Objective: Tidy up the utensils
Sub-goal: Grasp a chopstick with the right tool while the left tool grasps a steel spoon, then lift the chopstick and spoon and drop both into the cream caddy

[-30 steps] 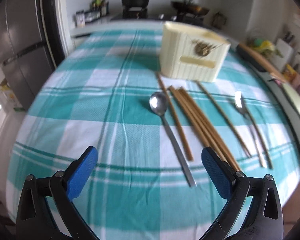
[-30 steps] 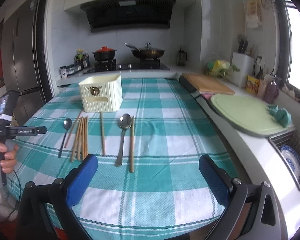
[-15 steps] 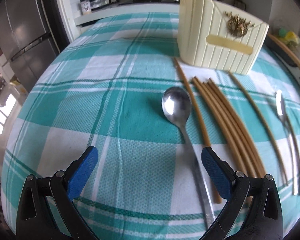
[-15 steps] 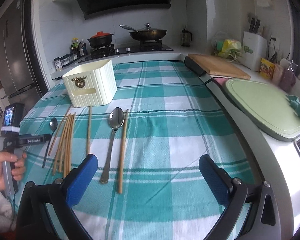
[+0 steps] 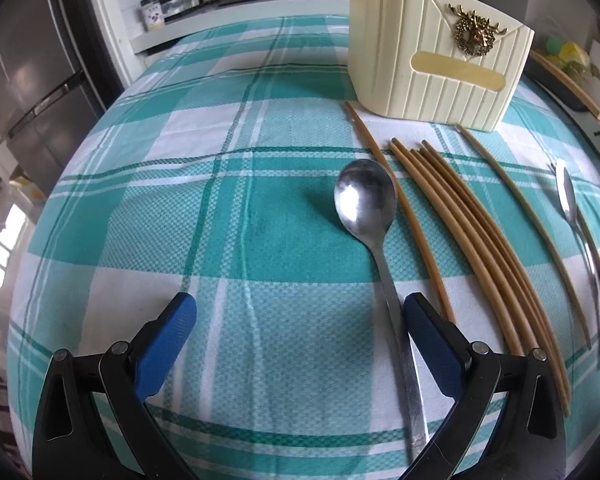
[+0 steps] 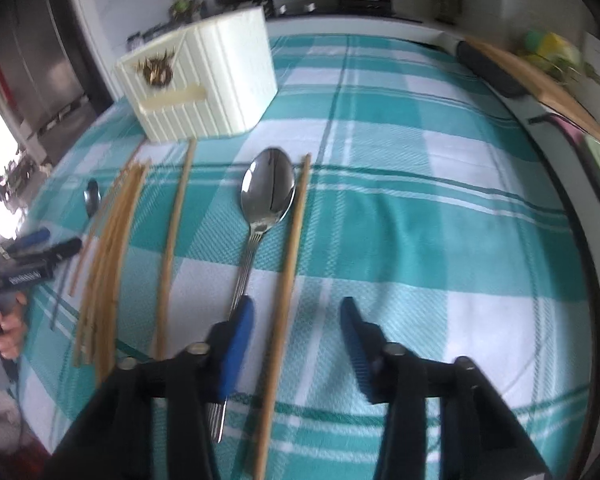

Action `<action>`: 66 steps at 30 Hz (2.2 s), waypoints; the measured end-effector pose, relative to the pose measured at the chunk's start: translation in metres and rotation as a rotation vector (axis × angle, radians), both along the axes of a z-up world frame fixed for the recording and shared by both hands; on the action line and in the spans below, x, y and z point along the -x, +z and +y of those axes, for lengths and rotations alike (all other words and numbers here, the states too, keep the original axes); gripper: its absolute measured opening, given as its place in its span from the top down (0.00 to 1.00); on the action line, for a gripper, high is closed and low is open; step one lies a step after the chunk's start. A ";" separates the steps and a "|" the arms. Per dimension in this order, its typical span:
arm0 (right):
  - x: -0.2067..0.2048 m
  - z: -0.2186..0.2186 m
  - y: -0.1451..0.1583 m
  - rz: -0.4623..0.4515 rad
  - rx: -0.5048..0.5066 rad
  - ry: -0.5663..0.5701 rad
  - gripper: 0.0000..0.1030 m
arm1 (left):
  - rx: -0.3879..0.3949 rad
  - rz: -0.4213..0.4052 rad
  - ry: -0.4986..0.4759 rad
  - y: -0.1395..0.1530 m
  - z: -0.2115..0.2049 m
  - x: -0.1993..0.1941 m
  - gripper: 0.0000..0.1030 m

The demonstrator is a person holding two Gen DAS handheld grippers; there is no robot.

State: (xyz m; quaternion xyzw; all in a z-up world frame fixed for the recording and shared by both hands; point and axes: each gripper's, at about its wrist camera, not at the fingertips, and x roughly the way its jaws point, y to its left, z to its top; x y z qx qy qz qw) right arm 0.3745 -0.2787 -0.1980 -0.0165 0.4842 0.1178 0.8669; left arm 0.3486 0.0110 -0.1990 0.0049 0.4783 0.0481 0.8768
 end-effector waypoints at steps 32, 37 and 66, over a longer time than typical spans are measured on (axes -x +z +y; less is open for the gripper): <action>-0.099 -0.015 0.000 0.149 0.077 0.038 0.93 | 0.066 0.097 -0.413 0.005 -0.015 -0.072 0.65; -0.101 -0.022 0.009 0.115 0.001 -0.010 0.94 | 0.079 0.089 -0.396 0.011 -0.014 -0.066 0.65; -0.020 0.009 0.256 -0.447 -0.147 0.055 0.94 | 0.282 -0.324 -0.383 0.264 0.033 -0.025 0.66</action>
